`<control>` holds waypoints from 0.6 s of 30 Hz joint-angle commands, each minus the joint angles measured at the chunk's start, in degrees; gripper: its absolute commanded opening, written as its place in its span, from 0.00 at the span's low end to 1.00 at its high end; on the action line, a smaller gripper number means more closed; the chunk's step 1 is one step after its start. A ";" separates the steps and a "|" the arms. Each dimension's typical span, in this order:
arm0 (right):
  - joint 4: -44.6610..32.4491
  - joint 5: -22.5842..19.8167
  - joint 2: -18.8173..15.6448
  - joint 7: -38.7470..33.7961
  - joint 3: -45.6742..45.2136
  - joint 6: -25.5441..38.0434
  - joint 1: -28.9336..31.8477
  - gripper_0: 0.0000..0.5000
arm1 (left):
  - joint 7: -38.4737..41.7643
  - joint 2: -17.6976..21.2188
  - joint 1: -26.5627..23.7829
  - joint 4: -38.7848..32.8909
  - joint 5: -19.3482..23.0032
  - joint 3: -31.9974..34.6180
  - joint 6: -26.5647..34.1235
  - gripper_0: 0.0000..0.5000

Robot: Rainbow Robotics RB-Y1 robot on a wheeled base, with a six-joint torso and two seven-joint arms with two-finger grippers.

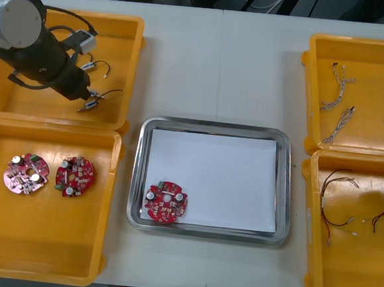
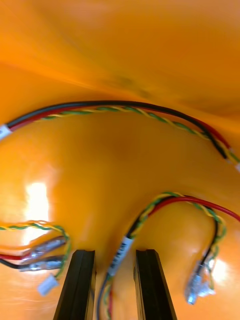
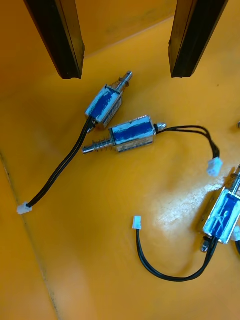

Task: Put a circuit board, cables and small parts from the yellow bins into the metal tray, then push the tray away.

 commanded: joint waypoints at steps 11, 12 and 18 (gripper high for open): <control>-0.06 -1.17 0.58 -1.42 1.09 -1.10 1.47 0.45 | 4.06 -2.53 -2.97 0.86 -2.63 -5.42 -2.54 1.00; -0.06 -1.26 0.58 -1.42 1.09 -1.18 1.47 0.45 | 4.32 -2.53 -2.97 0.86 -2.71 -5.86 -2.54 1.00; -0.06 -1.79 0.58 -1.15 1.09 -1.18 1.99 0.36 | 5.46 -2.53 -2.80 0.95 -3.15 -7.53 -2.80 1.00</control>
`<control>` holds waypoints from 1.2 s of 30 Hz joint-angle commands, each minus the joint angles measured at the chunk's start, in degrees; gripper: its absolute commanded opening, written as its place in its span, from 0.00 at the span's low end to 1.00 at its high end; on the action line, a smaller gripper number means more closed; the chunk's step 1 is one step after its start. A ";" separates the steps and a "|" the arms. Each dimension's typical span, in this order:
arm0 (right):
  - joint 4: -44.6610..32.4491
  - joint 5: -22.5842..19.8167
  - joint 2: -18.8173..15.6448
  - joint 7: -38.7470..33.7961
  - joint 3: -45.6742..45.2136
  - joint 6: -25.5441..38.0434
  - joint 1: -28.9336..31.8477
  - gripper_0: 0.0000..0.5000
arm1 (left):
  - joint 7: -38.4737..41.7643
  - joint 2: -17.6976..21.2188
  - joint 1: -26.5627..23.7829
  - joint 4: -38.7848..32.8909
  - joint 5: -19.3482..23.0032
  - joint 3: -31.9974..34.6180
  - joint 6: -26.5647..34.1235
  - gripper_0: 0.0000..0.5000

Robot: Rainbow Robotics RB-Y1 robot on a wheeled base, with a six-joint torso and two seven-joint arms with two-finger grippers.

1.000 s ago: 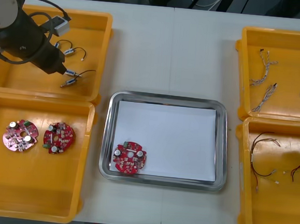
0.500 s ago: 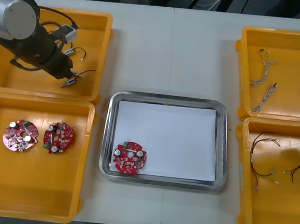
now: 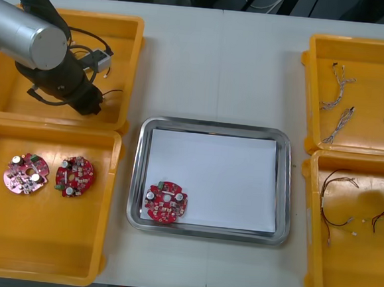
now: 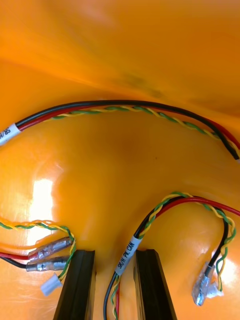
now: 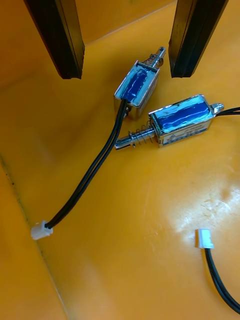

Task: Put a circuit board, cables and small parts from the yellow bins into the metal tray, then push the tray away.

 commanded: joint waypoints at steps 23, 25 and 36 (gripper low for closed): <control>-8.41 -2.23 -0.21 0.52 -3.13 10.35 2.37 0.00 | 5.86 -0.63 -2.69 3.45 -0.84 -3.64 -6.91 1.00; -10.69 -2.58 -0.65 0.69 -3.75 13.07 2.37 0.00 | 5.86 -0.63 -2.69 3.45 -0.75 -3.64 -6.91 1.00; -19.57 -4.69 -3.29 1.40 -5.33 22.39 2.37 0.00 | 5.86 -0.63 -2.69 3.45 -0.31 -3.64 -7.00 0.00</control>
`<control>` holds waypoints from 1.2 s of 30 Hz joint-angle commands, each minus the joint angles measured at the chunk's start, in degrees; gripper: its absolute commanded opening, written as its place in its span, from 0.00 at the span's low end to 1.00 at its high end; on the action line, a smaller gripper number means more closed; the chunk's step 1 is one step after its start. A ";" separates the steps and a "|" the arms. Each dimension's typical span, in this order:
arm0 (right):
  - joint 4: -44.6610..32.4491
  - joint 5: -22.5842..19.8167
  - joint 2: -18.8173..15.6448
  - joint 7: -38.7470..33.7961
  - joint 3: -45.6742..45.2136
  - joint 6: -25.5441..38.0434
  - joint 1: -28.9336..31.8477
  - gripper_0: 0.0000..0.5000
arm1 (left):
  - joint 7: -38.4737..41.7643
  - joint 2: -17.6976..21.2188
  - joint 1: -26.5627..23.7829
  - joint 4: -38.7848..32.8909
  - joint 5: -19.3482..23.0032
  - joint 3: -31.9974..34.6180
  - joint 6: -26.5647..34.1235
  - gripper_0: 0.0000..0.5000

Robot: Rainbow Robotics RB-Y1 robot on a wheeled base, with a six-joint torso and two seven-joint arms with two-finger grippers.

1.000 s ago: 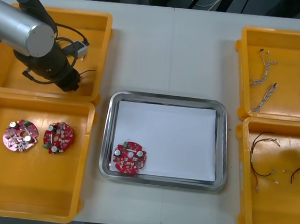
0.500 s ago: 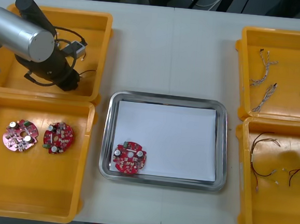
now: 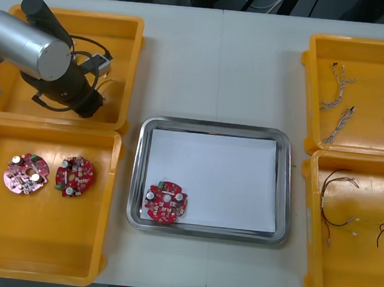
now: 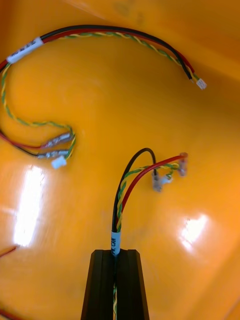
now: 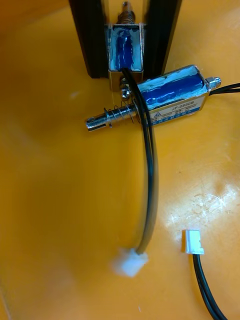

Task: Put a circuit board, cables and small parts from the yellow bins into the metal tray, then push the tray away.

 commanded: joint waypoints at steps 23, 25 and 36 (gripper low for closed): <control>-16.01 -24.39 -18.58 12.15 -3.70 9.13 1.25 0.00 | 5.96 1.03 -3.30 -1.21 0.98 3.90 2.04 0.00; -16.97 -24.56 -19.19 14.17 -3.35 9.13 1.25 0.00 | 5.96 1.03 -3.48 -1.38 0.98 4.61 2.91 0.00; -25.06 -25.88 -24.03 28.50 5.44 8.64 -2.71 0.00 | 6.48 1.64 -4.71 -2.97 0.71 10.23 9.07 0.00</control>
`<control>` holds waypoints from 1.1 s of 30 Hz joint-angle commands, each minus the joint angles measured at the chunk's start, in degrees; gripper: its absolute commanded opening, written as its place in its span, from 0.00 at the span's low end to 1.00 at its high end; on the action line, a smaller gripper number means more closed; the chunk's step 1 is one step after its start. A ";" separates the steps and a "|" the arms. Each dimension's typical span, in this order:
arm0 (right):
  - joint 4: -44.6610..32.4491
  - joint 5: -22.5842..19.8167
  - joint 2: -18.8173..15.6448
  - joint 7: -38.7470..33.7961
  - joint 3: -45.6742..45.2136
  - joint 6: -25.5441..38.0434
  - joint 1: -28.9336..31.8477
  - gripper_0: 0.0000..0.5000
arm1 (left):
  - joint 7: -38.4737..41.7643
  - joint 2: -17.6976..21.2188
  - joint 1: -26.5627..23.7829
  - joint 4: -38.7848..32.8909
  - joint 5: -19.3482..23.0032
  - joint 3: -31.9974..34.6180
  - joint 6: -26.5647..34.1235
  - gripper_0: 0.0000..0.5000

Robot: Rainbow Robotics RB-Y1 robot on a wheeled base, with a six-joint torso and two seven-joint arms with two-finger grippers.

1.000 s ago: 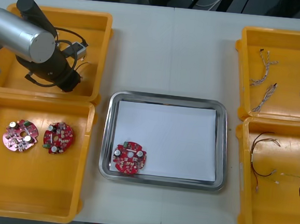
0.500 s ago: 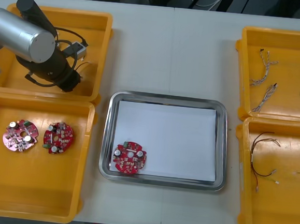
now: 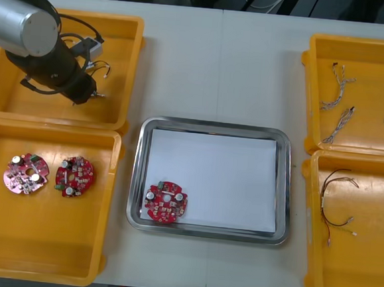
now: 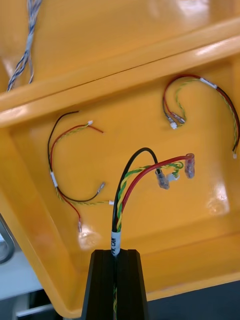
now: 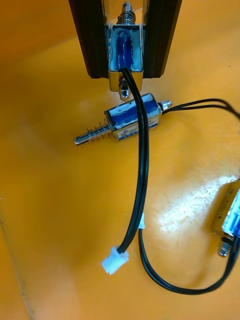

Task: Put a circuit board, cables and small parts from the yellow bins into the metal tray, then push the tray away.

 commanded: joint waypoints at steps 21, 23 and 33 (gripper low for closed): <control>-8.72 -3.38 -2.85 23.06 26.05 -1.01 -21.12 0.00 | 11.65 1.81 -3.05 -14.09 -3.28 14.54 23.55 0.00; -9.51 -2.50 -2.50 23.41 29.22 -1.01 -22.97 0.00 | 12.18 1.72 -3.05 -15.14 -3.80 15.16 25.22 0.00; -10.48 4.00 2.77 37.39 41.70 -0.39 -29.65 0.00 | 17.36 -0.21 -0.77 -22.44 -8.02 20.78 30.19 0.00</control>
